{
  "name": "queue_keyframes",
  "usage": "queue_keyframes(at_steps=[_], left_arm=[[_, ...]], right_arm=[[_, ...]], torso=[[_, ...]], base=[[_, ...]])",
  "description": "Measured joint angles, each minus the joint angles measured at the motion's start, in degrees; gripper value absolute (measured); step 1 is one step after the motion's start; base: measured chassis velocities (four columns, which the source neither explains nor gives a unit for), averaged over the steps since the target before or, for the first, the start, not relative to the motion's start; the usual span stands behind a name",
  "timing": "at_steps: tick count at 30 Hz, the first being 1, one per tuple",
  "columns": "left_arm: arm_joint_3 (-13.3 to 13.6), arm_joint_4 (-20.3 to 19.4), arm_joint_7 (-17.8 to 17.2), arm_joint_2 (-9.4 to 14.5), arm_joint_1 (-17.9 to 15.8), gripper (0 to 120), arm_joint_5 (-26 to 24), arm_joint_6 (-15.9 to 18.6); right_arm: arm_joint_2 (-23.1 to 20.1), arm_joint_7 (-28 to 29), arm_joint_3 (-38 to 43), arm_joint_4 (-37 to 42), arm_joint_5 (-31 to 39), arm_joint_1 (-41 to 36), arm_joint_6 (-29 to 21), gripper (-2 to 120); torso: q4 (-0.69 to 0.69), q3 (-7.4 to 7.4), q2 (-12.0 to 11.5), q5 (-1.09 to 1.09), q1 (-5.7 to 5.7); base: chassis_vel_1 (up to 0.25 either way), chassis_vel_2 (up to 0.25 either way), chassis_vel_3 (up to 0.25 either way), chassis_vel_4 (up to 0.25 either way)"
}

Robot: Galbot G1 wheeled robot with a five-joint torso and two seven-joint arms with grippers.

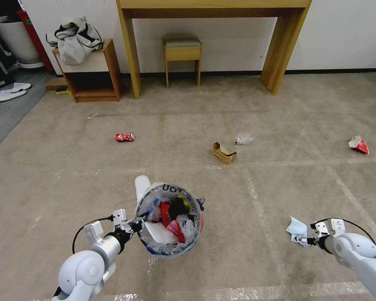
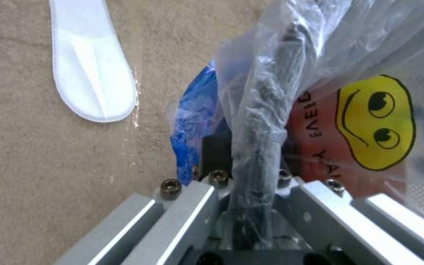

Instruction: Pick up the trash bin and place the garbage on the floor into it.

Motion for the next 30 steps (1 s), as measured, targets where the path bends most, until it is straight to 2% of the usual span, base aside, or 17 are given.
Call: queue_keyframes(at_steps=[9,13,20,22,24,25,26,28,30], left_arm=[[0.0,0.6,0.2,0.3,-0.5,0,0.0,-0.1],[-0.2,0.8,0.5,0.7,-0.5,0,-0.1,-0.2],[-0.1,1.3,0.7,0.4,-0.7,0,-0.1,-0.4],[0.0,1.4,0.7,0.3,-0.9,0,-0.1,-0.5],[0.0,1.5,0.8,0.2,-1.0,0,-0.1,-0.5],[0.1,1.6,0.8,0.2,-1.0,0,0.0,-0.5],[0.1,1.6,0.8,0.2,-1.0,0,0.0,-0.5],[0.2,1.9,0.9,0.1,-1.1,0,0.1,-0.6],[0.2,2.0,1.0,0.0,-1.1,0,0.2,-0.6]], right_arm=[[3.8,-0.2,-2.8,-5.3,-2.3,3.7,1.3,100],[5.4,-0.8,-3.1,-8.0,-3.9,5.5,2.7,100],[5.4,-1.7,-3.8,-9.2,-3.5,7.4,2.7,100],[5.3,-1.6,-4.0,-9.3,-3.2,7.9,2.8,100],[5.2,-1.7,-4.0,-9.3,-2.9,8.3,2.8,100],[4.9,-1.7,-4.1,-9.1,-2.4,8.8,2.8,100],[4.9,-1.7,-4.1,-9.1,-2.4,8.8,2.8,100],[4.3,-1.9,-4.4,-8.7,-2.0,9.0,2.8,100],[4.2,-2.0,-4.4,-8.8,-2.2,9.0,2.8,100]], torso=[[0.0,0.0,0.0,0.0,0.0],[-0.05,-0.02,0.0,-0.1,0.0],[-0.02,0.0,0.0,0.0,0.0],[0.06,0.01,0.0,0.12,0.01],[0.08,0.02,0.0,0.12,0.0],[0.07,0.01,0.0,0.03,0.0],[0.07,0.01,0.0,0.03,0.0],[0.0,0.01,0.0,0.04,0.0],[-0.01,0.01,0.0,0.02,0.0]], base=[[0.0,0.0,0.0,0.0],[0.0,0.0,0.0,0.0],[0.0,0.0,0.0,0.0],[0.0,0.0,0.0,0.0],[0.0,0.0,0.0,0.0],[0.0,0.0,0.0,0.0],[0.0,0.0,0.0,0.0],[0.0,0.0,0.0,0.0],[0.0,0.0,0.0,0.0]])
